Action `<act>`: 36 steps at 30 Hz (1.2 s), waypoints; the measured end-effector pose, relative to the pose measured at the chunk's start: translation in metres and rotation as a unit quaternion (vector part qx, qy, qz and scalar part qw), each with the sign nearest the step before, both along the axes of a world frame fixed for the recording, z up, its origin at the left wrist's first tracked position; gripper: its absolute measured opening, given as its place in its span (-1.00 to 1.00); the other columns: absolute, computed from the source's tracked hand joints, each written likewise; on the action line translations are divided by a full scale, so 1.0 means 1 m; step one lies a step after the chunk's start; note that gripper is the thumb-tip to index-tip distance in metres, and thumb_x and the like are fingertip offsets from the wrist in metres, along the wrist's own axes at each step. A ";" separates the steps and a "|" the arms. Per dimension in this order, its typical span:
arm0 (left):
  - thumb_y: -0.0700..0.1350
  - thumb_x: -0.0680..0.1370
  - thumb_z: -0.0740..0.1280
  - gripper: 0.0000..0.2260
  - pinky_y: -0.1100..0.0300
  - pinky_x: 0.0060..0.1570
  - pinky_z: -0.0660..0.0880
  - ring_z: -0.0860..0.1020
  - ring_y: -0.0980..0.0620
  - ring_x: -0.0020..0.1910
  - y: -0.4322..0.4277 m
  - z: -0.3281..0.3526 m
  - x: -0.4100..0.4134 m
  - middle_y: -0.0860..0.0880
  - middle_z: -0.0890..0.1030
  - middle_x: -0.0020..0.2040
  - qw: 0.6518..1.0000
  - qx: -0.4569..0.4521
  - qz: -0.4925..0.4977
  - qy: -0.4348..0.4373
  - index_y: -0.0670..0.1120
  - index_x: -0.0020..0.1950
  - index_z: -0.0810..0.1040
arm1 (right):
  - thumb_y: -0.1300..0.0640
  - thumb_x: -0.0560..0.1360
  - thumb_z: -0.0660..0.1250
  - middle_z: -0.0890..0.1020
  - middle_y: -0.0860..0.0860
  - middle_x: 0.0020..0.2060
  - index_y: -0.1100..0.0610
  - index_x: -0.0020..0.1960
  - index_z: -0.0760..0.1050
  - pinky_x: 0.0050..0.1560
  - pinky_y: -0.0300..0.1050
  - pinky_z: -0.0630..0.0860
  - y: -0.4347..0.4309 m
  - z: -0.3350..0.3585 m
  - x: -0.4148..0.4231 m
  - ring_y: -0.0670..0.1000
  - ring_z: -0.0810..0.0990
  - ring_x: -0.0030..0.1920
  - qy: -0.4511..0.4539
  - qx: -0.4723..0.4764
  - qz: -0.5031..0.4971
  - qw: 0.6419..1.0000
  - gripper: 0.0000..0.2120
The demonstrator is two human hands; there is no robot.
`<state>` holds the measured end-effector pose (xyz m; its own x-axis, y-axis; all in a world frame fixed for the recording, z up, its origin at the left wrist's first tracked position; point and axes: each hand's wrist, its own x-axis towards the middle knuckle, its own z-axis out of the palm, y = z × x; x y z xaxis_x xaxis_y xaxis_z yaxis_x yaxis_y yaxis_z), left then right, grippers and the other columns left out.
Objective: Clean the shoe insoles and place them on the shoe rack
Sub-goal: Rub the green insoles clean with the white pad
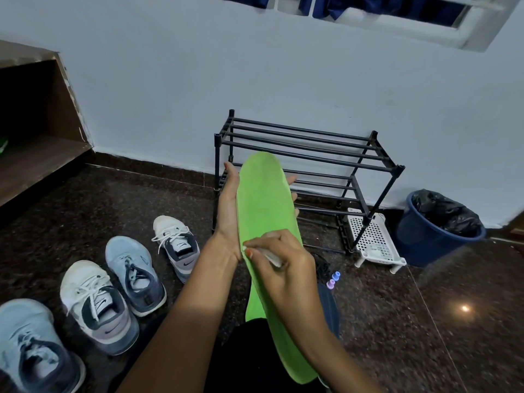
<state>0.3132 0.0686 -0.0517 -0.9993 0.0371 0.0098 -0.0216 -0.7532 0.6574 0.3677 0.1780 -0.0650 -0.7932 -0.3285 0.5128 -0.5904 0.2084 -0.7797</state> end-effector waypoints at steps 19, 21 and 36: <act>0.37 0.41 0.04 -0.24 -0.06 0.18 0.49 0.54 -0.21 0.17 0.010 0.002 0.004 -0.33 0.49 0.28 0.999 -0.042 0.014 0.008 -0.23 0.21 0.57 | 0.28 0.43 0.40 0.64 0.07 -0.15 0.11 -0.12 0.63 -0.08 -0.41 0.45 -0.002 0.022 -0.061 -0.19 0.58 -0.15 -0.070 -0.075 -0.124 0.987 -0.90; 0.32 0.42 0.09 -0.33 -0.01 0.14 0.51 0.60 -0.15 0.08 0.012 0.004 0.005 -0.29 0.56 0.20 0.999 -0.047 0.008 0.009 -0.20 0.06 0.67 | 0.28 0.43 0.39 0.64 0.07 -0.14 0.14 -0.10 0.63 -0.04 -0.42 0.44 -0.004 0.025 -0.063 -0.19 0.58 -0.11 -0.074 -0.080 -0.126 0.986 -0.91; 0.42 0.44 -0.06 -0.19 -0.03 0.10 0.54 0.60 -0.18 0.07 0.008 0.003 0.007 -0.31 0.57 0.18 0.999 -0.014 0.014 0.026 -0.20 0.16 0.61 | 0.32 0.41 0.39 0.57 0.03 -0.21 0.23 -0.08 0.63 -0.09 -0.39 0.41 -0.004 0.021 -0.043 -0.02 0.55 -0.16 0.080 0.047 -0.124 0.988 -0.89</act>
